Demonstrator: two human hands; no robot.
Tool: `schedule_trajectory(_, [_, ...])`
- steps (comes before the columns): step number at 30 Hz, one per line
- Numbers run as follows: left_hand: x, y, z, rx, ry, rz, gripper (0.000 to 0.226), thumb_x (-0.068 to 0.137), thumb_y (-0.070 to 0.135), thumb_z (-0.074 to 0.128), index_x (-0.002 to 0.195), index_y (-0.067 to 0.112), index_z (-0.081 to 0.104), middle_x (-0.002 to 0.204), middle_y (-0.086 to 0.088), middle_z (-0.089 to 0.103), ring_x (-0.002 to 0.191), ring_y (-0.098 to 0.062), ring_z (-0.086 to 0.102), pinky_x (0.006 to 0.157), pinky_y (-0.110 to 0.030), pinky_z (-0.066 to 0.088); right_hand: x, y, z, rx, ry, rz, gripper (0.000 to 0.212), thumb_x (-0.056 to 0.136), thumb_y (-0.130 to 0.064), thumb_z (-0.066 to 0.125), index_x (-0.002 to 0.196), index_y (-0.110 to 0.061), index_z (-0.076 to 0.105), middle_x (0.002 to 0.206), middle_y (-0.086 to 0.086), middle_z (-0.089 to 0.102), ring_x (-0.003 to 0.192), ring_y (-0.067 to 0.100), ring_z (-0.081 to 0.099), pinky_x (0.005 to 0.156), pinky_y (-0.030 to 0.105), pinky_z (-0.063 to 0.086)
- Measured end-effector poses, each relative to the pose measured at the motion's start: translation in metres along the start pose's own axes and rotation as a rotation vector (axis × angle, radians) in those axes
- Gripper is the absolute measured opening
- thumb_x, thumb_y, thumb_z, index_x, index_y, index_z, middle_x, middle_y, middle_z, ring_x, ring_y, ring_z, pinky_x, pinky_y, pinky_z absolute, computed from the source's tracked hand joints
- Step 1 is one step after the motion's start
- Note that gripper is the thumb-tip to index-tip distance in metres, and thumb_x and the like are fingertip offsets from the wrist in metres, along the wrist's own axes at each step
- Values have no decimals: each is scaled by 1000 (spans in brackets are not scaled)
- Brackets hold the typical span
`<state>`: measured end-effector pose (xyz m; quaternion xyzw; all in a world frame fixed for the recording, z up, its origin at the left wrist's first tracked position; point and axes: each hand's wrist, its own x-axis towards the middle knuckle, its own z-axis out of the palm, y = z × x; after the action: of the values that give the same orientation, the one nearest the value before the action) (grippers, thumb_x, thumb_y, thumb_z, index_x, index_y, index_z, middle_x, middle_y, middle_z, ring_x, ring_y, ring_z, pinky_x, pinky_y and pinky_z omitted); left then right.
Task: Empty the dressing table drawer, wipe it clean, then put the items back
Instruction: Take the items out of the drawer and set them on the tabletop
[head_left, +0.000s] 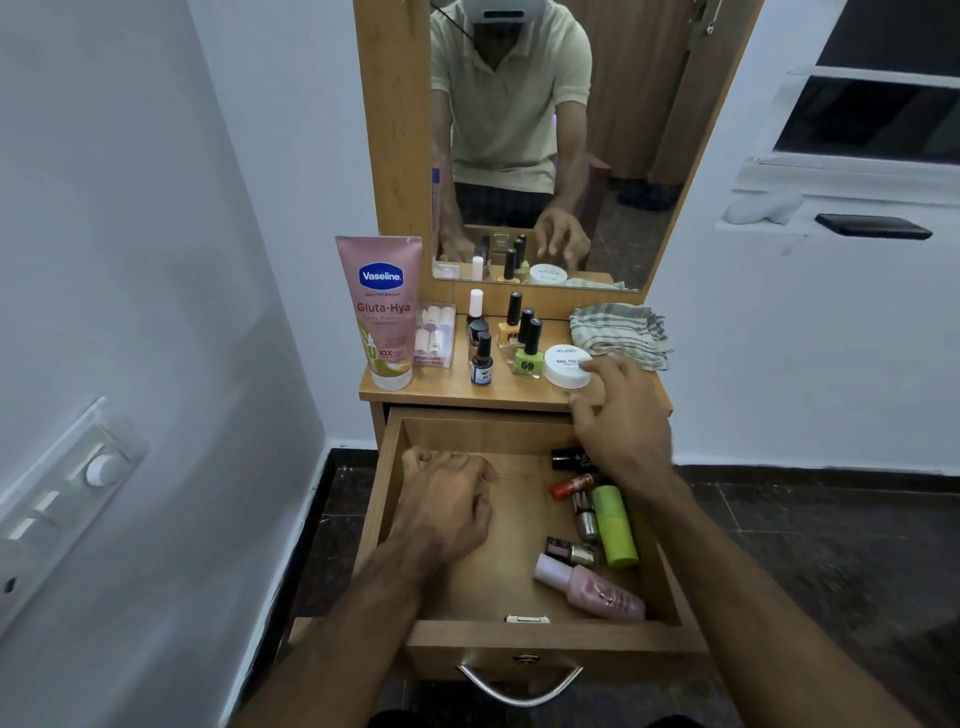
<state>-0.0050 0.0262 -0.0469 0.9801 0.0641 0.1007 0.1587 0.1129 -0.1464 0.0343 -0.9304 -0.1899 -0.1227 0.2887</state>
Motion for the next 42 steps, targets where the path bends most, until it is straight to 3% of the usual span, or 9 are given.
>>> schedule_trajectory(3, [0,-1,1,3,0,11,31,88,33,55,117,35,61,118,16,65,115,-5,52,103,-37,17,-33,-7,-4,-134,-261,-26,12,92,-32,66,103,-36,68,105,-13,69,91,9,62,78,34,52])
schedule_trajectory(6, [0,-1,2,5,11,8,31,87,31,55,117,34,61,118,16,65,115,-5,52,104,-36,17,-57,-6,6,-437,-709,-41,29,92,-24,66,120,-29,66,119,-3,67,107,18,63,91,38,54])
schedule_trajectory(9, [-1,-1,3,22,38,20,29,88,32,53,116,35,62,117,16,66,114,-5,54,100,-33,15,-69,-1,20,-524,-796,-76,40,93,-17,65,132,-25,62,129,4,64,117,22,61,95,40,53])
schedule_trajectory(18, [-1,-2,2,1,72,33,28,87,34,52,113,35,63,112,17,67,109,-3,55,92,-27,12,-71,18,39,-355,-706,-104,35,97,-26,61,132,-31,63,126,-1,66,113,17,62,91,34,55])
schedule_trajectory(21, [0,-1,2,-24,87,53,31,86,42,50,112,35,64,108,18,67,106,-2,55,93,-28,14,-66,19,37,-88,-564,-26,31,97,-22,63,127,-26,66,118,-7,70,106,12,65,91,30,54])
schedule_trajectory(24, [0,1,3,-60,89,78,39,85,56,47,110,35,67,99,20,66,101,1,55,97,-33,20,-62,13,35,319,-429,121,33,94,-13,68,126,-24,67,103,-20,66,95,-5,61,84,10,46])
schedule_trajectory(27, [-1,3,2,-72,99,110,44,87,61,42,108,34,70,96,20,68,97,3,56,95,-36,25,-59,6,34,546,-375,184,37,94,-9,70,129,-20,67,106,-14,70,99,-3,64,86,13,50])
schedule_trajectory(39, [-1,5,0,-89,176,115,32,96,47,42,114,34,65,102,14,69,95,-6,57,94,-38,29,-54,-5,35,699,-334,174,36,88,-15,78,121,-26,67,100,-6,74,95,4,70,86,26,56])
schedule_trajectory(42, [-1,6,-3,-98,222,87,36,97,49,41,120,33,64,103,14,68,95,-5,56,94,-37,30,-48,-13,28,640,-332,124,42,88,-16,78,123,-34,62,101,-11,73,94,-2,69,80,17,54])
